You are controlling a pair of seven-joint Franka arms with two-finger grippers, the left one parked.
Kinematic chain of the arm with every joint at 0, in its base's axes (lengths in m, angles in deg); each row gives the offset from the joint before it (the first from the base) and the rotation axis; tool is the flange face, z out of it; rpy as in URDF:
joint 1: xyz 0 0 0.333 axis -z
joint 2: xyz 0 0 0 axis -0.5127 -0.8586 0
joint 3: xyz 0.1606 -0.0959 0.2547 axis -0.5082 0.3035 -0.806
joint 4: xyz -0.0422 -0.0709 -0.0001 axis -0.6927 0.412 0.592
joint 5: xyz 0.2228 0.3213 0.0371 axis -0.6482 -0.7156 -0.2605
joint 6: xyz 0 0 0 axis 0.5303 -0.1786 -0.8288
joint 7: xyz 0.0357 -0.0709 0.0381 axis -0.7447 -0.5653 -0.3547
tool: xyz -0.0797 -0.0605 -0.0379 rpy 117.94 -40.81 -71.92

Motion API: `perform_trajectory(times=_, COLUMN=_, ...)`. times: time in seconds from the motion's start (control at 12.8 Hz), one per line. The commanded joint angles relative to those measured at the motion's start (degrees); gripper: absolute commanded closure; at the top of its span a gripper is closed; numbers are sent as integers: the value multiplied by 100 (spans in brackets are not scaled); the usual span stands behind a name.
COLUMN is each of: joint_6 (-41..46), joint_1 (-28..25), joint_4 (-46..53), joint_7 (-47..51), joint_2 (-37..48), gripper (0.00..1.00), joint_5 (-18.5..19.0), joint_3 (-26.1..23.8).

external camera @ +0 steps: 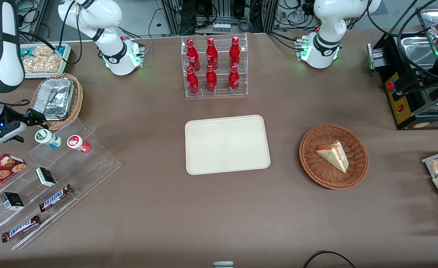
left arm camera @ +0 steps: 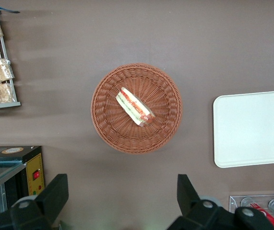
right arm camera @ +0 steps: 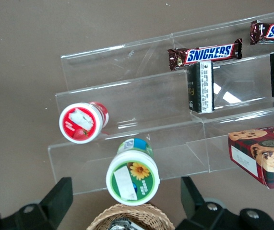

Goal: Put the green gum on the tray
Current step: 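Move the right gripper down over the green-labelled gum tub on the rack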

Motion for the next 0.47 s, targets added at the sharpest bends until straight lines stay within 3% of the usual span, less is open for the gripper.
perform_trajectory(times=0.0, joint_6=-615, joint_1=23, joint_4=-471, joint_7=-138, joint_2=195, gripper=0, joint_5=-61, joint_3=-13)
perform_trajectory(times=0.39, joint_6=-1126, joint_1=32, joint_4=-770, joint_7=-138, joint_2=108, gripper=0, joint_5=-61, joint_3=49)
